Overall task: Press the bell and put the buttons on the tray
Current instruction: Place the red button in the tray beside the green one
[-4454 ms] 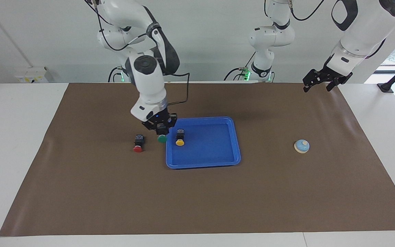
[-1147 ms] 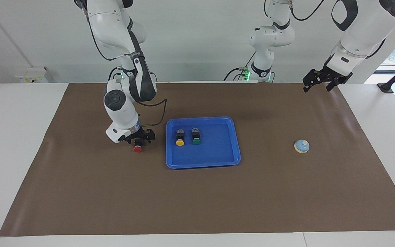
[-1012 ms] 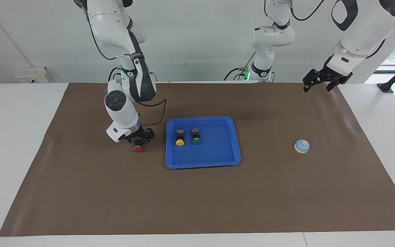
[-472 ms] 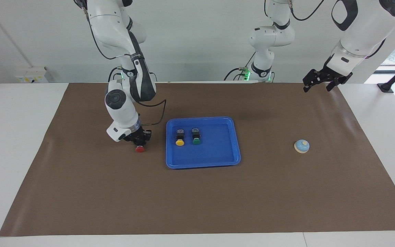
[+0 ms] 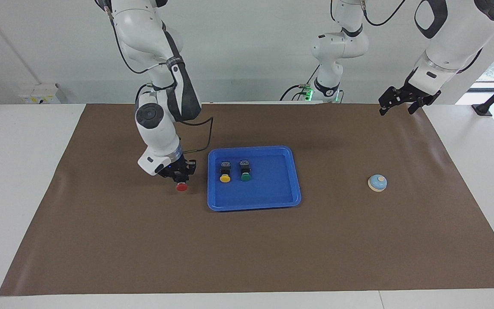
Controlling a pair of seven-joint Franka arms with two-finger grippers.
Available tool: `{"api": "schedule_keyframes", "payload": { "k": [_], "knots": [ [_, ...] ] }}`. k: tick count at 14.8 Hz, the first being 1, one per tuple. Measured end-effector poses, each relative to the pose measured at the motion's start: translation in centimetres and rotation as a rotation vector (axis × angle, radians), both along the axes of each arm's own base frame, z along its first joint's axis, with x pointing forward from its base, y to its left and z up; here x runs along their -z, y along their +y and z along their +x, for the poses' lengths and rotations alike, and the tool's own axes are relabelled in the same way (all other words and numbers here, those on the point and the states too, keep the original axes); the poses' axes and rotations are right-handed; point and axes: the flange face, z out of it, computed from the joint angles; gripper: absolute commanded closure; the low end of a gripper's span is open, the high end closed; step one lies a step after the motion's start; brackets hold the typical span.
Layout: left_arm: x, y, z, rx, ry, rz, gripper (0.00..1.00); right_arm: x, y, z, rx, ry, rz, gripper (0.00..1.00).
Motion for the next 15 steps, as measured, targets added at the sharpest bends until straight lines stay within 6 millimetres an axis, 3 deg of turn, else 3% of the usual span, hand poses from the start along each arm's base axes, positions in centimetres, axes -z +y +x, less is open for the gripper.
{"api": "schedule_keyframes", "payload": {
  "k": [5,8,15],
  "knots": [
    [0.0,0.0,0.0,0.000,0.000,0.000,0.00,-1.3,12.1,-1.4,0.026,0.006,-0.001,1.00],
    [0.0,0.0,0.0,0.000,0.000,0.000,0.00,0.3,18.0,-2.4,0.055,0.012,0.002,1.00],
    [0.0,0.0,0.0,0.000,0.000,0.000,0.00,4.3,21.9,-3.9,0.096,0.040,0.021,1.00]
  ]
}}
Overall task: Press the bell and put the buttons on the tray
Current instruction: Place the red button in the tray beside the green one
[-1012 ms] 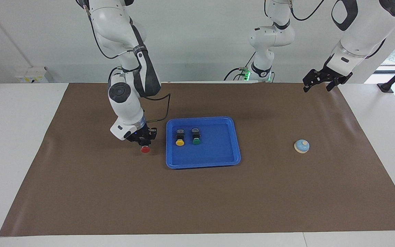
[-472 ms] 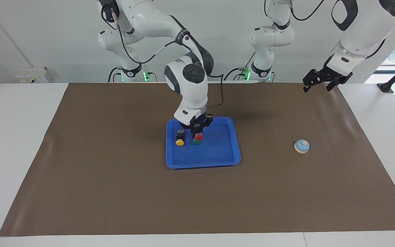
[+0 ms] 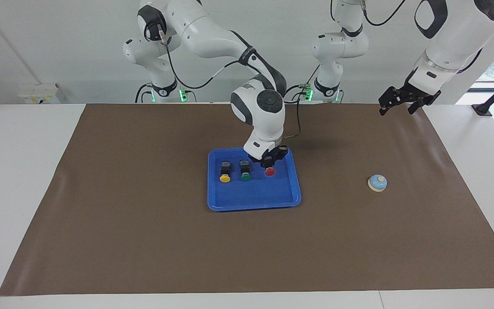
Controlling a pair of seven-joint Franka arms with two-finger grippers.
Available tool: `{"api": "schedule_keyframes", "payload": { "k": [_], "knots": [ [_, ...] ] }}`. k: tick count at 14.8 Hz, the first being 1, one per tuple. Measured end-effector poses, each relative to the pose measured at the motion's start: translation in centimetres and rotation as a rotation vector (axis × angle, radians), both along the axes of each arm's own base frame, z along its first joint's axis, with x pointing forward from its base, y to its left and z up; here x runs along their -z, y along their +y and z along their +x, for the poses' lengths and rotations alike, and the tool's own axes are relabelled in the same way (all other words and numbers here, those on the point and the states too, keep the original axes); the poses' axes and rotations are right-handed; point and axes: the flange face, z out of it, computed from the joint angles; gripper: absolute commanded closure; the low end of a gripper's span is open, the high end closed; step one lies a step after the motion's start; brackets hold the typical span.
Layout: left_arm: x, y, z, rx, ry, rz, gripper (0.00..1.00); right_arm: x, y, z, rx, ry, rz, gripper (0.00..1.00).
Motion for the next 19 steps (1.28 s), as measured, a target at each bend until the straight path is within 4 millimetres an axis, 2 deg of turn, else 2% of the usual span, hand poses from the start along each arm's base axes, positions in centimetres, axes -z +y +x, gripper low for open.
{"api": "schedule_keyframes", "payload": {
  "k": [8,9,10,11,15,17,19],
  "knots": [
    [0.0,0.0,0.0,0.000,0.000,0.000,0.00,3.3,-0.6,-0.4,0.017,-0.003,0.000,1.00],
    [0.0,0.0,0.0,0.000,0.000,0.000,0.00,3.6,-0.6,-0.5,0.018,-0.003,0.000,0.82],
    [0.0,0.0,0.0,0.000,0.000,0.000,0.00,3.7,-0.7,-0.6,0.018,-0.002,-0.001,0.14],
    [0.0,0.0,0.0,0.000,0.000,0.000,0.00,3.7,-0.7,-0.6,0.018,-0.002,-0.001,0.00],
    [0.0,0.0,0.0,0.000,0.000,0.000,0.00,2.7,-0.6,-0.6,0.016,0.002,-0.004,0.00],
    [0.0,0.0,0.0,0.000,0.000,0.000,0.00,0.8,-0.9,-0.3,0.005,-0.006,-0.022,0.00],
    [0.0,0.0,0.0,0.000,0.000,0.000,0.00,-2.2,-2.2,0.4,-0.008,-0.044,-0.063,0.00]
  ]
}}
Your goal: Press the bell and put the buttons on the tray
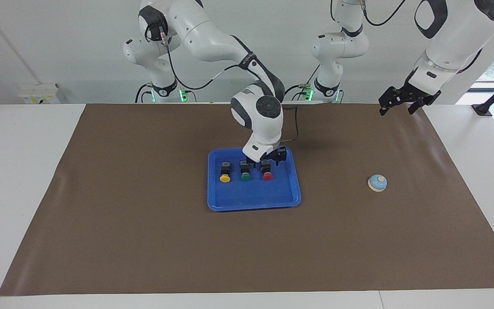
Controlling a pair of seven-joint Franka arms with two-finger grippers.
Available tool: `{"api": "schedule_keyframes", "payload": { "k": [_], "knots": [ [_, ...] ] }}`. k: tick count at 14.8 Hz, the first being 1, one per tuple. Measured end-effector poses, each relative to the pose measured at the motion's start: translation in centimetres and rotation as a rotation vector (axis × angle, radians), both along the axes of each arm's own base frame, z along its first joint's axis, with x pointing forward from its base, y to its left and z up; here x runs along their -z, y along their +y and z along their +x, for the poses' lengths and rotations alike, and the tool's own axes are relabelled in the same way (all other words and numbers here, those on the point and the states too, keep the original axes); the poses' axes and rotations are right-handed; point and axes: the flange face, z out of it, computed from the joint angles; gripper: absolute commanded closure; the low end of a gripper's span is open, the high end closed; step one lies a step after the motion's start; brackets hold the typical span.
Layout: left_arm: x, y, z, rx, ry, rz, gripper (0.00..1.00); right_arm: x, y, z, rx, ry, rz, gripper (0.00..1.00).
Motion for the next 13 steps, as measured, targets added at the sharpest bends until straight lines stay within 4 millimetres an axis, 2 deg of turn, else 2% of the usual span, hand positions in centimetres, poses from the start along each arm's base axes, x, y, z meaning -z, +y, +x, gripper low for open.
{"api": "schedule_keyframes", "payload": {
  "k": [2,3,7,10,13],
  "knots": [
    [0.0,0.0,0.0,0.000,0.000,0.000,0.00,-4.4,-2.9,1.0,-0.002,-0.028,-0.011,0.00],
    [0.0,0.0,0.0,0.000,0.000,0.000,0.00,-6.9,-5.1,1.7,-0.016,-0.041,-0.010,0.00],
    [0.0,0.0,0.0,0.000,0.000,0.000,0.00,-14.9,-17.1,3.8,-0.088,-0.030,-0.018,0.00],
    [0.0,0.0,0.0,0.000,0.000,0.000,0.00,-18.3,-22.8,3.3,-0.106,0.000,-0.027,0.00],
    [0.0,0.0,0.0,0.000,0.000,0.000,0.00,-19.4,-28.7,3.2,-0.149,0.014,-0.025,0.00]
  ]
}}
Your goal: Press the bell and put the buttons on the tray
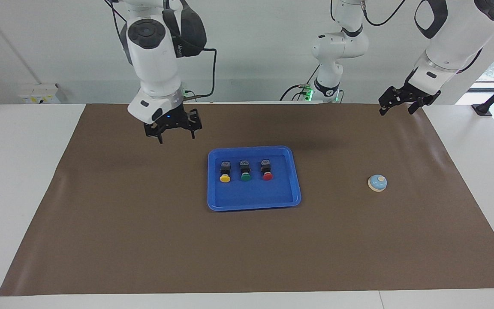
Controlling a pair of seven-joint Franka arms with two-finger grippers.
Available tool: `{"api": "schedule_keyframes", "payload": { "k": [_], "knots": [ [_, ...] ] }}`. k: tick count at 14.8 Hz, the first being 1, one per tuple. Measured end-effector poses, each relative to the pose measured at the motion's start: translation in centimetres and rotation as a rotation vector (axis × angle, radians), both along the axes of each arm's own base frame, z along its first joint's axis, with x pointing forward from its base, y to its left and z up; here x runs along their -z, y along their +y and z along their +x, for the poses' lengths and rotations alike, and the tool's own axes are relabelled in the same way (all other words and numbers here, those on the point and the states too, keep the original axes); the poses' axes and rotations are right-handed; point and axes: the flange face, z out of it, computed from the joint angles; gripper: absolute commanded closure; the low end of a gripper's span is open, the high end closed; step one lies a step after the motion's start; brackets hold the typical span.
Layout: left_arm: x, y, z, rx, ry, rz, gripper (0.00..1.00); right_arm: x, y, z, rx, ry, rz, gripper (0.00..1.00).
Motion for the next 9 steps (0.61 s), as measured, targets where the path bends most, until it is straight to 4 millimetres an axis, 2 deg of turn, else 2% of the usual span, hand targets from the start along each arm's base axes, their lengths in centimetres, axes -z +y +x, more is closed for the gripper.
{"api": "schedule_keyframes", "payload": {
  "k": [3,6,9],
  "knots": [
    [0.0,0.0,0.0,0.000,0.000,0.000,0.00,0.3,-5.3,-0.7,0.015,0.021,0.000,0.00],
    [0.0,0.0,0.0,0.000,0.000,0.000,0.00,0.1,-7.2,-1.5,0.044,0.023,0.000,0.00],
    [0.0,0.0,0.0,0.000,0.000,0.000,0.00,-0.1,-9.0,-1.5,0.076,0.019,0.001,0.00]
  ]
}}
